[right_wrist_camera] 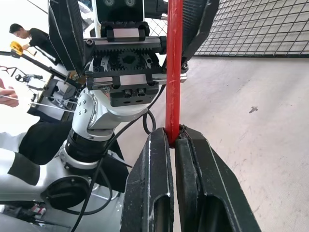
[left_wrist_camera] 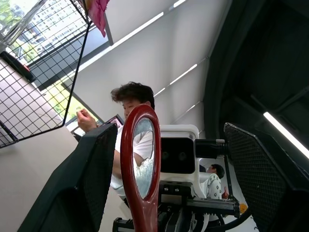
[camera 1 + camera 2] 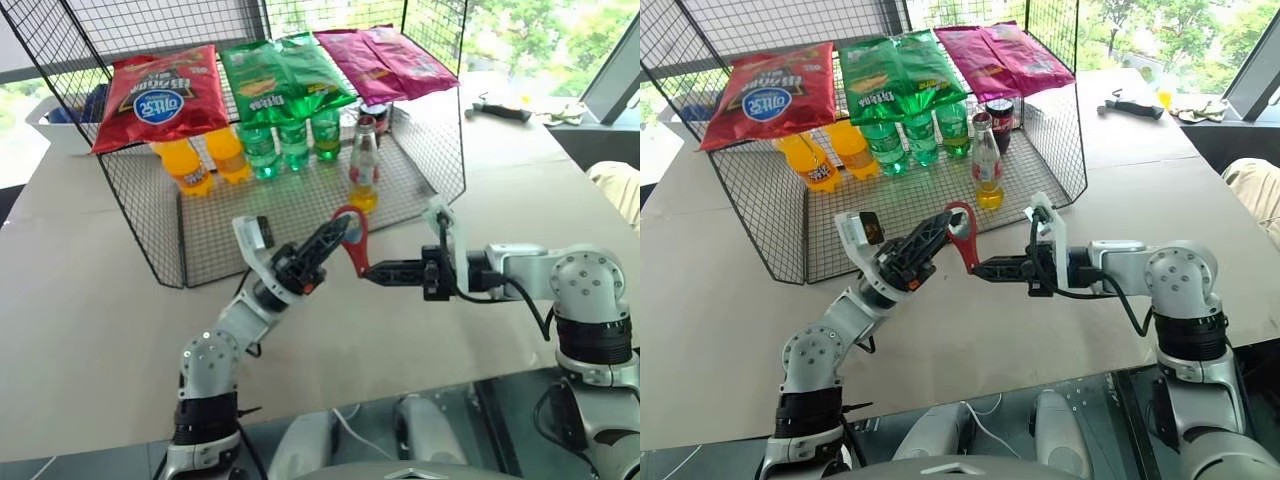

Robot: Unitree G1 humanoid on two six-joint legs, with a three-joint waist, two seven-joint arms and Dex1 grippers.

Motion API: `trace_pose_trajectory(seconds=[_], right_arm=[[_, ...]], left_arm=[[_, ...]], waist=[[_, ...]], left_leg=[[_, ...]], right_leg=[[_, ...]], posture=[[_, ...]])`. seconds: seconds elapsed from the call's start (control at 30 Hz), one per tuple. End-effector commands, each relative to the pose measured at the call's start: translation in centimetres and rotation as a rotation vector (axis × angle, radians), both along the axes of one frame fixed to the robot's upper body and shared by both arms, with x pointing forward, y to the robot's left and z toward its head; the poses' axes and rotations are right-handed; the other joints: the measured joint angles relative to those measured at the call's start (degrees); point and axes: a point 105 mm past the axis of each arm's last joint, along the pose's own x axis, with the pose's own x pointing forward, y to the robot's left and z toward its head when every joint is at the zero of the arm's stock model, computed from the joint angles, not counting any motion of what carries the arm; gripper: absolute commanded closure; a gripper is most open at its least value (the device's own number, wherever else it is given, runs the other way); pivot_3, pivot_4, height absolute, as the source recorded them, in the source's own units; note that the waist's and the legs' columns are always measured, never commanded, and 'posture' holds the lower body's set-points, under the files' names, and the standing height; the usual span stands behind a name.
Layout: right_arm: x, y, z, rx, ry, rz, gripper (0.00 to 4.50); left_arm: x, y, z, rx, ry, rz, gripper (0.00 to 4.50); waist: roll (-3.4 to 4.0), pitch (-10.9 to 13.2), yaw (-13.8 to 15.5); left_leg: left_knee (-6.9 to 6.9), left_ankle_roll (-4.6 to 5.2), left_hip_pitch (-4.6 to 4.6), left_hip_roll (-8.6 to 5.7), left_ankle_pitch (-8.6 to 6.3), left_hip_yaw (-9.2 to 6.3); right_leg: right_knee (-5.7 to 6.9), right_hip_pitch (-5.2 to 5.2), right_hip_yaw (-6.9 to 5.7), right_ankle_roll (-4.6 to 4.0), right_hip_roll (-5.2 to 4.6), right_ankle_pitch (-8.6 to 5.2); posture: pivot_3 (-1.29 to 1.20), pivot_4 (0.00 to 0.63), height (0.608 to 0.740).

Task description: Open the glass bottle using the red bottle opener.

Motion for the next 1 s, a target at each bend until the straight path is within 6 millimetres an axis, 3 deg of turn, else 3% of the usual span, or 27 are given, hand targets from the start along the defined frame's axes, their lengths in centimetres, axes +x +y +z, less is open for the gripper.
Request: trace_pose_trajectory(seconds=[0.03,0.17,0.4,0.57,0.6,0.8,1.0], right_arm=[[-0.4,-0.1,0.8,0.033,-0.025,0.031,4.50],[-0.5,-0.1,0.8,0.037,-0.025,0.037,4.50],[-0.6,-0.2,0.8,0.037,-0.027,0.038,4.50],[-0.6,-0.1,0.8,0.041,-0.029,0.039,4.50],[-0.7,-0.1,0.8,0.043,-0.030,0.041,4.50],[-0.8,0.0,1.0,0.056,-0.034,0.050,4.50],[-0.9,0.1,0.9,0.062,-0.031,0.054,4.50]], left_arm=[[-0.5,0.3,1.5,-0.074,-0.028,-0.050,1.09],[-0.6,0.4,1.7,-0.093,-0.023,-0.071,2.44],[-0.6,0.2,1.4,-0.074,0.000,-0.076,2.52],[-0.4,0.2,1.5,-0.080,0.003,-0.074,0.25],[-0.4,0.2,1.5,-0.080,0.002,-0.075,0.03],[-0.3,0.1,1.5,-0.075,0.002,-0.082,0.03],[1.0,-0.3,0.9,-0.016,0.033,-0.008,0.03]], waist=[[0.00,0.00,0.00],[-0.01,0.00,0.04],[-0.01,0.00,0.03],[-0.01,0.00,0.05],[-0.01,0.00,0.06],[-0.01,-0.01,0.03],[-0.02,-0.01,0.09]], left_leg=[[0.01,0.00,-0.09,0.00,0.00,-0.01],[0.03,0.00,-0.35,-0.02,0.01,-0.01],[0.03,0.00,-0.36,-0.04,0.01,0.02],[0.03,0.00,-0.37,-0.04,0.01,0.02],[0.03,0.00,-0.37,-0.04,0.01,0.02],[0.04,0.00,-0.36,-0.04,0.01,0.03],[0.05,0.00,-0.37,-0.05,0.01,0.04]], right_leg=[[0.01,-0.07,-0.01,0.00,0.00,0.00],[0.04,-0.31,-0.01,0.00,-0.04,0.00],[0.05,-0.34,0.01,0.00,-0.05,0.00],[0.05,-0.34,0.02,0.00,-0.05,0.00],[0.05,-0.34,0.02,0.00,-0.05,0.00],[0.07,-0.34,0.02,0.00,-0.05,0.00],[0.08,-0.34,0.03,0.00,-0.06,0.01]], posture=[[0.00,0.150,0.740],[0.00,0.150,0.740],[0.00,0.150,0.740],[0.00,0.150,0.740],[0.00,0.150,0.740],[0.00,0.150,0.740],[0.00,0.150,0.740]])
